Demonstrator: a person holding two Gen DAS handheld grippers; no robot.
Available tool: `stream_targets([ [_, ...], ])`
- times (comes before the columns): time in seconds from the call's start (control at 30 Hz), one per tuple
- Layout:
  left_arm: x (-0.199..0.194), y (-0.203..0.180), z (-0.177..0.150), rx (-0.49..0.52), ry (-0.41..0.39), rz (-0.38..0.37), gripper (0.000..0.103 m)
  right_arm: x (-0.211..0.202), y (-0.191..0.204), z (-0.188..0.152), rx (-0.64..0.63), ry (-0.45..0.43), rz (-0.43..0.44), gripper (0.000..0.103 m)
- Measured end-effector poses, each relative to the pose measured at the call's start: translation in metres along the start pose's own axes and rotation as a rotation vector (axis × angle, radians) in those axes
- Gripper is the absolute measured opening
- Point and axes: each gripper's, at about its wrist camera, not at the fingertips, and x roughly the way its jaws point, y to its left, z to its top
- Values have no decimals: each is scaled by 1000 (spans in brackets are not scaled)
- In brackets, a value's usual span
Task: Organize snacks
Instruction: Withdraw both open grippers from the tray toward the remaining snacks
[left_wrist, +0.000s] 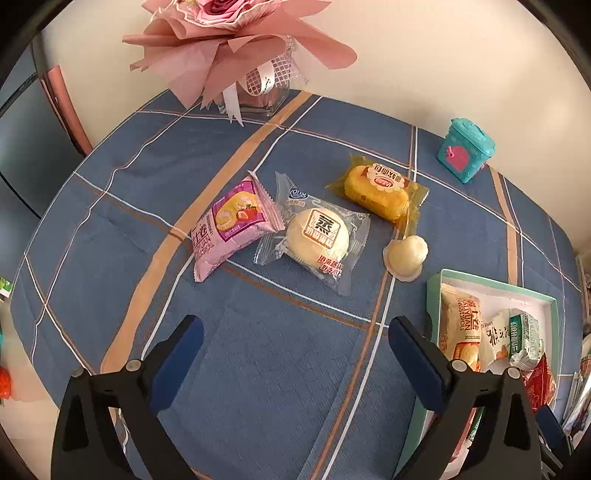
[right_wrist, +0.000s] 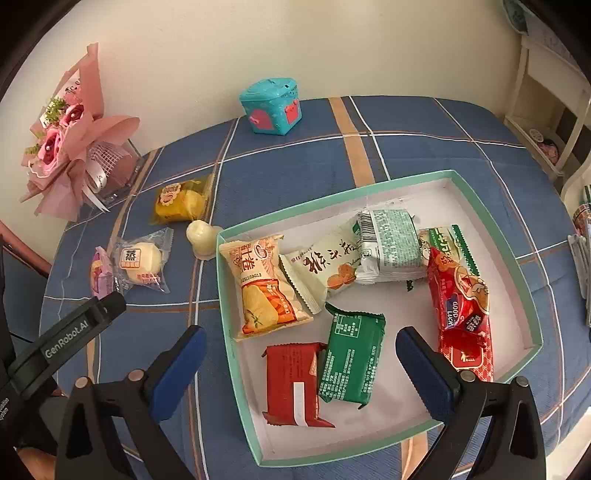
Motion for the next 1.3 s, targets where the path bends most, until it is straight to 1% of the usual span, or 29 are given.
stream_targets([
  [0.17,-2,-4,0,30,-25,4,100,1,-1,1,5,-19,4,103],
  [0.3,-2,-11,6,46,-69,-16,100,3,-1,7,18,-46,37,103],
  [0.37,3,-16,11,55,-94,-13,100,7,0,16,38,-73,46,103],
  [0.43,12,-25,22,93,-93,-37,101,16,3,28,48,-65,60,103],
  [0.5,16,-33,32,142,-94,-21,101,22,7,44,42,-69,77,103],
  [0.57,15,-34,40,147,-96,-10,101,20,10,53,31,-84,60,103],
  [0.6,11,-32,44,136,-103,-23,101,18,10,55,35,-83,56,103],
  [0.67,-2,-26,47,104,-138,-63,101,7,10,57,56,-120,97,103],
  [0.73,-8,-19,45,92,-160,-81,101,0,11,55,54,-156,129,103],
  [0.9,-5,-3,46,86,-114,-99,101,5,21,48,29,-135,155,103],
  [1.0,-2,13,55,55,-121,-87,101,7,34,50,-3,-144,172,103],
  [1.07,2,24,60,31,-108,-73,101,10,43,49,-16,-144,184,103],
  [1.13,11,40,66,-21,-82,-67,101,16,55,51,-31,-138,201,103],
  [1.3,38,78,72,-172,-11,-111,101,32,88,52,-79,-120,233,103],
])
